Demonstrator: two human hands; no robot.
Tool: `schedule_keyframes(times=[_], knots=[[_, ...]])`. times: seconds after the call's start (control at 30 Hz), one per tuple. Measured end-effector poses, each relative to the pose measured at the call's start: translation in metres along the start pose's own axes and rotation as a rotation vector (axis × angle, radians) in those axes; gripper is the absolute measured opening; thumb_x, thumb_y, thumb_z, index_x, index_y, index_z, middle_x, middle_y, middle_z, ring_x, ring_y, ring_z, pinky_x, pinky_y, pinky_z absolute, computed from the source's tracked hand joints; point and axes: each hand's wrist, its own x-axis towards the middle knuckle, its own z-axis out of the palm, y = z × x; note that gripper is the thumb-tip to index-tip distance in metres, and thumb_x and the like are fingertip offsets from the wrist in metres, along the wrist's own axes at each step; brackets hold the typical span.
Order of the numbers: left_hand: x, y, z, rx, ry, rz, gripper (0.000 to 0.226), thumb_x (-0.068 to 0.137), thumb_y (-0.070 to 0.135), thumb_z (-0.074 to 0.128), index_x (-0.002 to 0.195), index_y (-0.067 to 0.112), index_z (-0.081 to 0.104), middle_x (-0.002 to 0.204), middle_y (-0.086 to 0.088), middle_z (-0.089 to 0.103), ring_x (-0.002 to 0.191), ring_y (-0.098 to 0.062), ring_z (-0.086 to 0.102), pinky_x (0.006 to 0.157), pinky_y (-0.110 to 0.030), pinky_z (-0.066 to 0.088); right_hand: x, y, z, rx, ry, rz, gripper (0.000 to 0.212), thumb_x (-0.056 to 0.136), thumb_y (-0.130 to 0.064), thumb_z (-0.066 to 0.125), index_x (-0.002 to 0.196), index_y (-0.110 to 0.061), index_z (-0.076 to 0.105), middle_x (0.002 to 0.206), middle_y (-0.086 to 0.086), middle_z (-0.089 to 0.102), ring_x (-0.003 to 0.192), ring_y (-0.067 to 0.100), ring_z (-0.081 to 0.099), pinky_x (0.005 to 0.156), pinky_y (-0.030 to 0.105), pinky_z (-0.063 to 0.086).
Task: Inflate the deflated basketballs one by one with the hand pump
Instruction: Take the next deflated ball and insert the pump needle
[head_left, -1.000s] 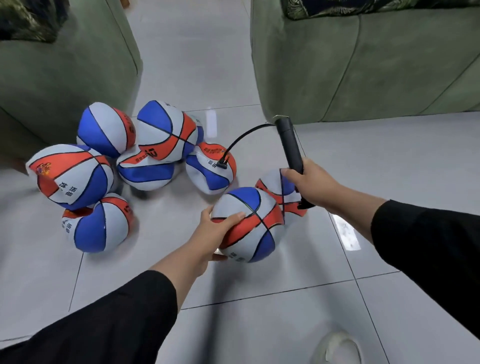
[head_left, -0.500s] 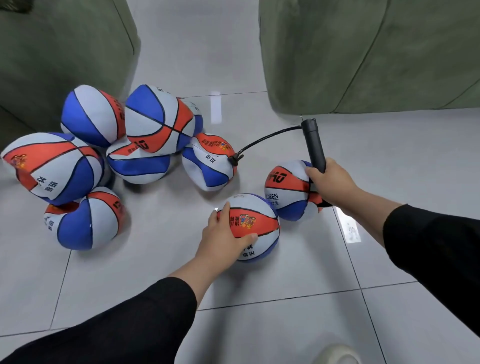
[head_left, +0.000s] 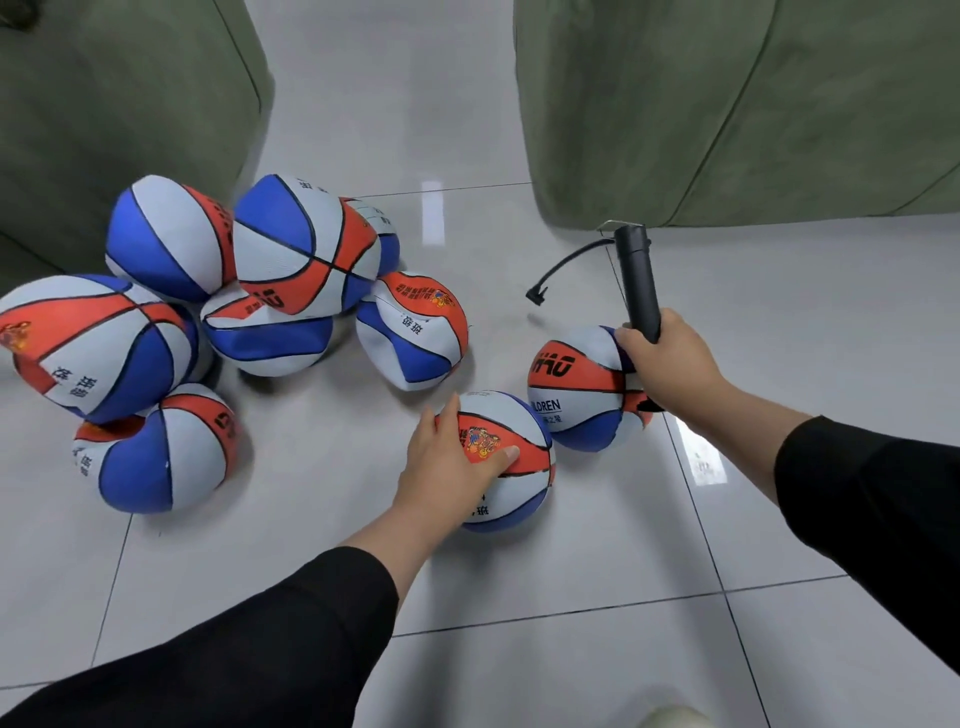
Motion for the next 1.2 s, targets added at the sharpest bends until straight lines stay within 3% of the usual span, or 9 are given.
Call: schedule_keyframes(times=[0.13,0.37,0.6,0.7,0.83,0.97,1.07,1.13,1.2], knots=[[0.003,0.002,-0.009,-0.013,0.037,0.024,0.093,0.090,0.064,0.065,0.164,0.033,0.017,0.170,0.000,0.018,0.155,-0.023,0.022,0.122,-0.051,0.032,0.000,-0.008,0.000,0.047,0.027,-0.036,0.028,0.097,-0.041,0.056,0.116,-0.020,0.057,0.102,0.006,0.063,0.088,0.022,0.061,0.079,0.047,0.059],[0.012,0.014,-0.064,-0.131,0.231,0.076,0.050,0.103,0.050,0.054,0.146,0.024,0.053,0.143,0.005,0.055,0.127,-0.014,0.053,0.105,-0.031,0.043,-0.008,-0.050,0.007,0.158,0.071,-0.174,0.026,0.097,-0.037,0.060,0.109,-0.013,0.057,0.089,0.012,0.060,0.072,0.021,0.052,0.060,0.034,0.045],[0.029,0.063,-0.164,-0.354,0.279,0.119,0.044,0.106,0.047,0.050,0.138,0.018,0.060,0.125,0.004,0.067,0.114,-0.013,0.060,0.096,-0.032,0.049,-0.044,-0.138,0.021,0.294,-0.072,-0.350,0.011,0.096,-0.023,0.059,0.102,-0.015,0.057,0.082,0.002,0.073,0.069,0.009,0.067,0.073,0.035,0.053],[0.034,0.071,-0.219,-0.257,0.381,0.139,0.043,0.106,0.042,0.052,0.141,0.019,0.056,0.125,0.004,0.065,0.112,-0.016,0.059,0.093,-0.032,0.046,-0.068,-0.167,0.029,0.331,-0.154,-0.366,0.010,0.095,-0.025,0.061,0.101,-0.018,0.058,0.071,0.005,0.066,0.063,0.016,0.063,0.066,0.047,0.057],[0.037,0.048,-0.285,0.046,0.585,0.200,0.064,0.102,0.041,0.059,0.158,0.023,0.034,0.151,-0.009,0.048,0.138,-0.028,0.044,0.111,-0.047,0.041,-0.101,-0.192,0.035,0.307,-0.261,-0.379,0.007,0.095,-0.023,0.061,0.097,-0.017,0.058,0.065,0.010,0.062,0.057,0.017,0.057,0.055,0.032,0.048],[0.044,0.024,-0.302,0.456,0.448,0.209,0.072,0.102,0.051,0.054,0.163,0.026,0.024,0.169,-0.002,0.024,0.154,-0.026,0.024,0.119,-0.053,0.028,-0.127,-0.198,0.043,0.270,-0.407,-0.354,0.010,0.095,-0.017,0.060,0.097,-0.008,0.056,0.068,0.020,0.062,0.057,0.016,0.053,0.062,0.035,0.044],[0.050,0.009,-0.297,0.271,0.290,0.183,0.035,0.105,0.045,0.049,0.134,0.028,0.058,0.130,0.001,0.064,0.123,-0.027,0.057,0.098,-0.045,0.045,-0.138,-0.199,0.047,0.270,-0.465,-0.348,0.005,0.095,-0.012,0.058,0.096,-0.007,0.057,0.065,0.014,0.061,0.059,0.017,0.056,0.064,0.034,0.045],[0.047,0.006,-0.295,0.132,0.177,0.192,0.026,0.109,0.039,0.043,0.104,0.023,0.063,0.090,0.001,0.072,0.092,-0.027,0.066,0.077,-0.036,0.048,-0.141,-0.201,0.047,0.270,-0.468,-0.342,0.004,0.096,-0.013,0.058,0.096,-0.009,0.058,0.065,0.011,0.062,0.060,0.018,0.057,0.065,0.035,0.045],[0.039,0.010,-0.297,0.045,0.156,0.206,0.032,0.111,0.040,0.038,0.099,0.019,0.058,0.073,-0.001,0.068,0.071,-0.025,0.066,0.065,-0.032,0.045,-0.140,-0.206,0.046,0.283,-0.481,-0.328,0.008,0.097,-0.020,0.060,0.098,-0.012,0.059,0.068,0.009,0.063,0.061,0.020,0.058,0.068,0.038,0.047]])
